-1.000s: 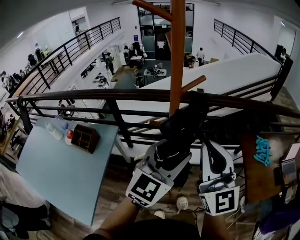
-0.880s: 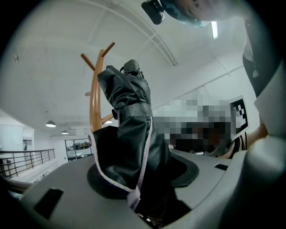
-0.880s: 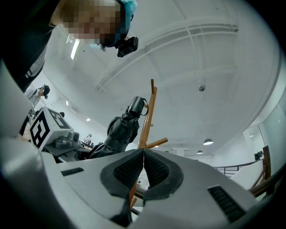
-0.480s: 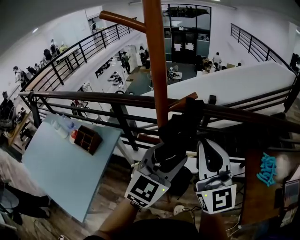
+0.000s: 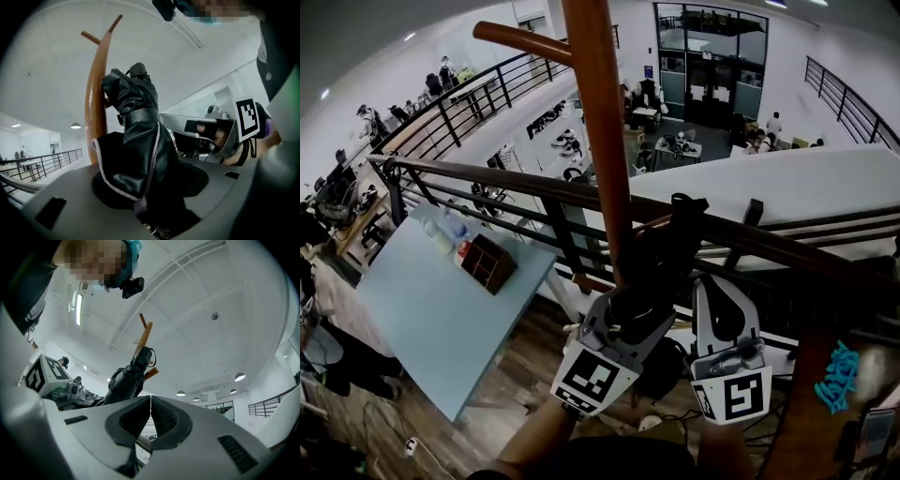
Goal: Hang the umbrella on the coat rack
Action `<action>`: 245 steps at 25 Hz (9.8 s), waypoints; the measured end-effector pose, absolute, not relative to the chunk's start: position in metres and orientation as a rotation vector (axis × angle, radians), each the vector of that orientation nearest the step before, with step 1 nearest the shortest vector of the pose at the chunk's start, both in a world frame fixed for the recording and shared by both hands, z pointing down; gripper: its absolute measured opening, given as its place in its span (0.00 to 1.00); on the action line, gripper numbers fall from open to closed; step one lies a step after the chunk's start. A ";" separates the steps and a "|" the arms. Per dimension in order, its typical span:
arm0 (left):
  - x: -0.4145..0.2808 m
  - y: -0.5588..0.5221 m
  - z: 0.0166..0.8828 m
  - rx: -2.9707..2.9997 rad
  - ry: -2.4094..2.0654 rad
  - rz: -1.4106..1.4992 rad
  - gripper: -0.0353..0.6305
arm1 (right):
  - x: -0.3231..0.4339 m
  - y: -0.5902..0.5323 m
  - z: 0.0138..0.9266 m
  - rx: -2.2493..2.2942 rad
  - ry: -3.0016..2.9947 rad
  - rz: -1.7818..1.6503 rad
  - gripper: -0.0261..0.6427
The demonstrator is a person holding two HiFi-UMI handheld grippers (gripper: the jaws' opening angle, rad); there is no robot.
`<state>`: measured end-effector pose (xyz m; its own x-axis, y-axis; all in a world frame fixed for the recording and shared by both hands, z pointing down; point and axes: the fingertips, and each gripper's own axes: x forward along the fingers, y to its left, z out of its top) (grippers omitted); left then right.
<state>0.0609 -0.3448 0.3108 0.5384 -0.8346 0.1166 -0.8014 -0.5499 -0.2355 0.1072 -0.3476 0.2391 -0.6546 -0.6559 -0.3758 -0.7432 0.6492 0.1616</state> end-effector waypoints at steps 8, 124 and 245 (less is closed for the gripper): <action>0.069 -0.358 0.312 -2.580 1.502 -0.324 0.40 | 0.108 -0.363 0.246 -1.007 2.638 0.412 0.08; 0.035 -0.303 0.437 -2.534 1.872 -0.469 0.55 | 0.090 -0.343 0.300 -0.891 2.807 0.392 0.08; -0.062 -0.049 0.323 -2.570 1.108 -0.069 0.07 | -0.013 -0.022 0.309 -1.464 2.665 0.420 0.08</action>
